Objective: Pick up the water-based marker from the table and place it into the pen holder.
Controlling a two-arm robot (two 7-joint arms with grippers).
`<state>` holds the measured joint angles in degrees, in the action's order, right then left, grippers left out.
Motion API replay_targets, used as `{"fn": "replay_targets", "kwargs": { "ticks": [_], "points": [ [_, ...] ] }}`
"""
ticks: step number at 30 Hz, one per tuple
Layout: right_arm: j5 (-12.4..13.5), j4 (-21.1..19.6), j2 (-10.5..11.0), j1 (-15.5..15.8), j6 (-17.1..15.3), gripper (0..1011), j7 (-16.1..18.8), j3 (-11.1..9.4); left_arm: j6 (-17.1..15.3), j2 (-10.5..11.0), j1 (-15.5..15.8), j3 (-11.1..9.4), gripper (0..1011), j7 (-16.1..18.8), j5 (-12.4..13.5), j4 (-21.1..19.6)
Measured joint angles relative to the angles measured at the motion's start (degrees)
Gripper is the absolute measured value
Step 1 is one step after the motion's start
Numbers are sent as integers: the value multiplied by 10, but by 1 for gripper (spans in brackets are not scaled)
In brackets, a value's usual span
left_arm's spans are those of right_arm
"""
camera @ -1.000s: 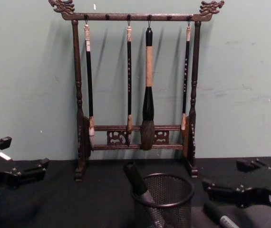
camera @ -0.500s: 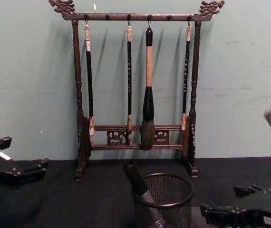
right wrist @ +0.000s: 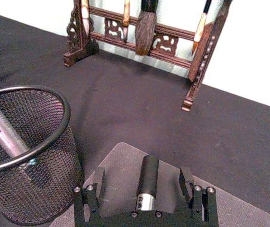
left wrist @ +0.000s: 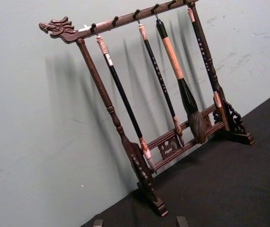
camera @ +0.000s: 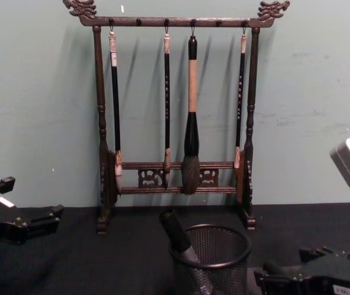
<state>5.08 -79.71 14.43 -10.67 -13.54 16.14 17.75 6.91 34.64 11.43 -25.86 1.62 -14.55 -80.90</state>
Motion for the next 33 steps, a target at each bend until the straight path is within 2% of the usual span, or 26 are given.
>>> {"fn": "replay_targets", "kwargs": {
  "ticks": [12, 33],
  "points": [
    [-2, 34, -11, -17, -10, 1002, 3, 0, 0, 0, 0, 0, 1001, 0, 0, 0],
    [11, 46, -13, -25, -17, 1002, 10, 0, 0, 0, 0, 0, 1001, 0, 0, 0]
  ]
}}
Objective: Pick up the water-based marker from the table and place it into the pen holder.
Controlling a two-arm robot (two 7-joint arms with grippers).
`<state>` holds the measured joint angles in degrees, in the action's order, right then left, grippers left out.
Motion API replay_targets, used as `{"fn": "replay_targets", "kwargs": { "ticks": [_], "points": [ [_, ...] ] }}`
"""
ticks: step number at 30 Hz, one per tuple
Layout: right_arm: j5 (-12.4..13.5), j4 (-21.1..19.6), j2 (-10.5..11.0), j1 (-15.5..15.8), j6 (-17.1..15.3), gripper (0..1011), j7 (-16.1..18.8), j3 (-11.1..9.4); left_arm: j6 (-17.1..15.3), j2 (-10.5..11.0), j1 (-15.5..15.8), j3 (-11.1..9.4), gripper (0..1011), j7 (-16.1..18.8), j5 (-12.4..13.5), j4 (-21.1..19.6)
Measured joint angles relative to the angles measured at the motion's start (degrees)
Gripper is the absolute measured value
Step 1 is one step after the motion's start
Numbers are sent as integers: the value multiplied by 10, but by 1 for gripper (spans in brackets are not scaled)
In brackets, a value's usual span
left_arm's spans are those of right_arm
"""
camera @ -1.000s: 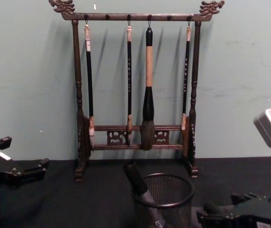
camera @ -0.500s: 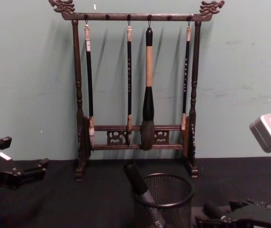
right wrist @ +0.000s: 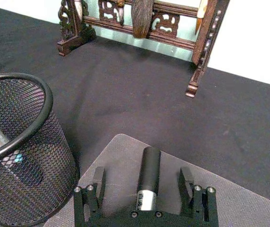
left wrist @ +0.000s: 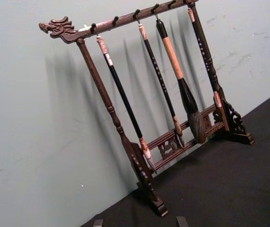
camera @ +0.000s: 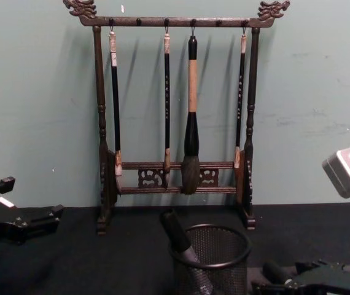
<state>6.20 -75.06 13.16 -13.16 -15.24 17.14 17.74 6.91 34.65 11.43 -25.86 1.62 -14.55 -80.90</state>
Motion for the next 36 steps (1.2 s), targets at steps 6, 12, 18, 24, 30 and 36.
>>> {"fn": "replay_targets", "kwargs": {
  "ticks": [6, 12, 18, 24, 30, 36],
  "points": [
    [0, 1, 1, -1, 4, 1002, 1, 3, 0, 0, 0, 0, 1001, 0, 0, 0],
    [0, 1, 1, -1, 4, 1002, 1, 2, 0, 0, 0, 0, 1001, 0, 0, 0],
    [0, 1, 1, -1, 4, 1002, 1, 2, 0, 0, 0, 0, 1001, 0, 0, 0],
    [0, 0, 1, 0, 4, 1002, 1, 2, 0, 0, 0, 0, 1001, 0, 0, 0],
    [0, 0, 1, 0, 4, 992, 1, 2, 0, 0, 0, 0, 1001, 0, 0, 0],
    [0, 0, 1, 0, 4, 861, 1, 2, 0, 0, 0, 0, 1001, 0, 0, 0]
  ]
}}
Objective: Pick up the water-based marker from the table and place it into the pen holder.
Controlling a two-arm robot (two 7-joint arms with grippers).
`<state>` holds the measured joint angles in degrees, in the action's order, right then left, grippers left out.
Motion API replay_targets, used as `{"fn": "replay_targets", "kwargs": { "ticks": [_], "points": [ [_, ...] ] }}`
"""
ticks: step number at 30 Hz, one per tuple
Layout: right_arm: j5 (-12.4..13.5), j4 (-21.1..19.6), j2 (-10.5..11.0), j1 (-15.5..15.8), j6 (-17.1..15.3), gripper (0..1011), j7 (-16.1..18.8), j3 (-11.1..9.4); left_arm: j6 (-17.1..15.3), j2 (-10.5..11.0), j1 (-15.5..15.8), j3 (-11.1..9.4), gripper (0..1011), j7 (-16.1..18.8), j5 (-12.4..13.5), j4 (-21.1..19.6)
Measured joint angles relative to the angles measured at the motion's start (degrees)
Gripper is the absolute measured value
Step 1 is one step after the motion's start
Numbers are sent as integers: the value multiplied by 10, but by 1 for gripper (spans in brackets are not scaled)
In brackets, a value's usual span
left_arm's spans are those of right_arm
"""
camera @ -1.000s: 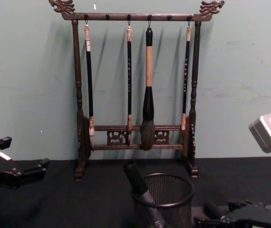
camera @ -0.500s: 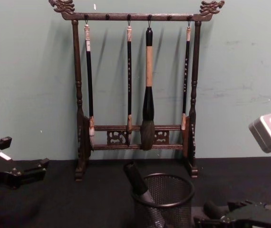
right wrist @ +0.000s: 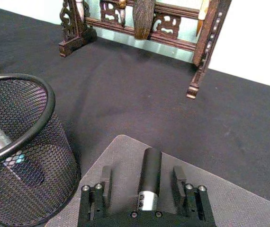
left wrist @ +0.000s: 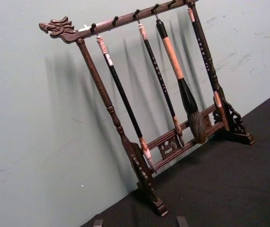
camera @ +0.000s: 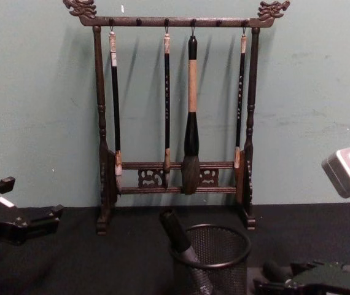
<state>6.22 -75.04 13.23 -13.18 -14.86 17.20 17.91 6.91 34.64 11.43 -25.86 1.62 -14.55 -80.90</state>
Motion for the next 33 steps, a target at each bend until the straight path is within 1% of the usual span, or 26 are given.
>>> {"fn": "replay_targets", "kwargs": {
  "ticks": [2, 3, 5, 6, 8, 9, 10, 11, 12, 14, 15, 16, 18, 33],
  "points": [
    [0, 0, 0, 0, 0, 820, 0, 0, 0, 0, 0, 0, 1001, 0, 0, 0],
    [0, 0, 0, 0, 0, 764, 0, 0, 0, 0, 0, 0, 1001, 0, 0, 0],
    [0, 0, 0, 0, 0, 689, 0, 0, 0, 0, 0, 0, 1002, 0, 0, 0],
    [0, 0, 0, 0, 0, 679, 0, 0, 0, 0, 0, 0, 1001, 0, 0, 0],
    [0, 0, 0, 0, 0, 592, 0, 0, 0, 0, 0, 0, 1001, 0, 0, 0],
    [0, 0, 0, 0, 0, 592, 0, 0, 0, 0, 0, 0, 1001, 0, 0, 0],
    [0, 0, 0, 0, 0, 487, 0, 0, 0, 0, 0, 0, 1001, 0, 0, 0],
    [0, 0, 0, 0, 0, 487, 0, 0, 0, 0, 0, 0, 1001, 0, 0, 0],
    [0, 0, 0, 0, 0, 405, 0, 0, 0, 0, 0, 0, 1001, 0, 0, 0],
    [0, 0, 0, 0, 0, 387, 0, 0, 0, 0, 0, 0, 1001, 0, 0, 0],
    [0, 0, 0, 0, 0, 345, 0, 0, 0, 0, 0, 0, 1001, 0, 0, 0],
    [0, 0, 0, 0, 0, 282, 0, 0, 0, 0, 0, 0, 1001, 0, 0, 0],
    [0, 0, 0, 0, 0, 241, 0, 0, 0, 0, 0, 0, 1001, 0, 0, 0],
    [2, 0, 0, 0, 3, 241, 1, 0, 0, 0, 0, 0, 1001, 0, 0, 0]
  ]
}}
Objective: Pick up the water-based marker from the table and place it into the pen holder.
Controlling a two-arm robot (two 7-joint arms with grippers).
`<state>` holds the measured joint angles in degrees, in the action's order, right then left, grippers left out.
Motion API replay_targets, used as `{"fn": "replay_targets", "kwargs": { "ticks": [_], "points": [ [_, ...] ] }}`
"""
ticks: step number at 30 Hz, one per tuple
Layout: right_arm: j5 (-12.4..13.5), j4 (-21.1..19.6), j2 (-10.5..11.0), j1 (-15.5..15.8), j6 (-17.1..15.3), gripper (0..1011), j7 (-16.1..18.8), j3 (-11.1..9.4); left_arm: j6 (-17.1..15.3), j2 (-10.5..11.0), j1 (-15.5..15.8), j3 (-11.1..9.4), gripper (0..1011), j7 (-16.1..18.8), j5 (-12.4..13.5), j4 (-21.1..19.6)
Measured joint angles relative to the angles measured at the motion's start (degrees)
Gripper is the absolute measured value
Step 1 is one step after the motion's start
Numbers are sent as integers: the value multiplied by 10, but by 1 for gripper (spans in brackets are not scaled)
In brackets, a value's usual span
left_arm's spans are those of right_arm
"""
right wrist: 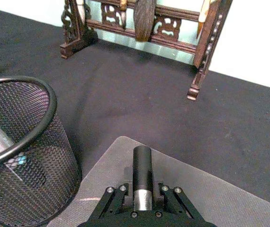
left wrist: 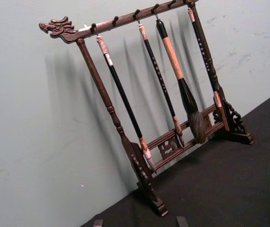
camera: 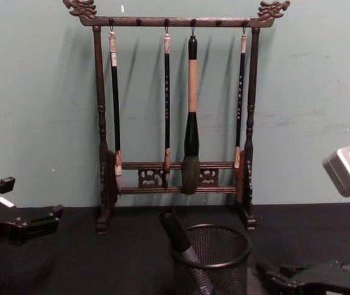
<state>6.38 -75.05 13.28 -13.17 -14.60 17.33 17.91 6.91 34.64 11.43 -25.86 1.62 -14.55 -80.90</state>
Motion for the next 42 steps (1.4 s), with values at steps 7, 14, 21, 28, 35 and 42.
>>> {"fn": "replay_targets", "kwargs": {
  "ticks": [7, 14, 21, 28, 35, 42],
  "points": [
    [33, -15, 1, 11, 38, 241, 9, -17, 0, 0, 0, 0, 1001, 0, 0, 0],
    [66, -31, 5, 9, 95, 241, 19, -27, 0, 0, 0, 0, 1001, 0, 0, 0],
    [79, -48, 9, -8, 130, 241, 30, -16, 0, 0, 0, 0, 1001, 0, 0, 0],
    [90, -61, 10, -25, 149, 241, 49, 6, 0, 0, 0, 0, 1001, 0, 0, 0],
    [103, -71, 10, -31, 159, 241, 65, 25, 0, 0, 0, 0, 1001, 0, 0, 0],
    [120, -71, 10, -39, 168, 241, 86, 52, 0, 0, 0, 0, 1001, 0, 0, 0]
  ]
}}
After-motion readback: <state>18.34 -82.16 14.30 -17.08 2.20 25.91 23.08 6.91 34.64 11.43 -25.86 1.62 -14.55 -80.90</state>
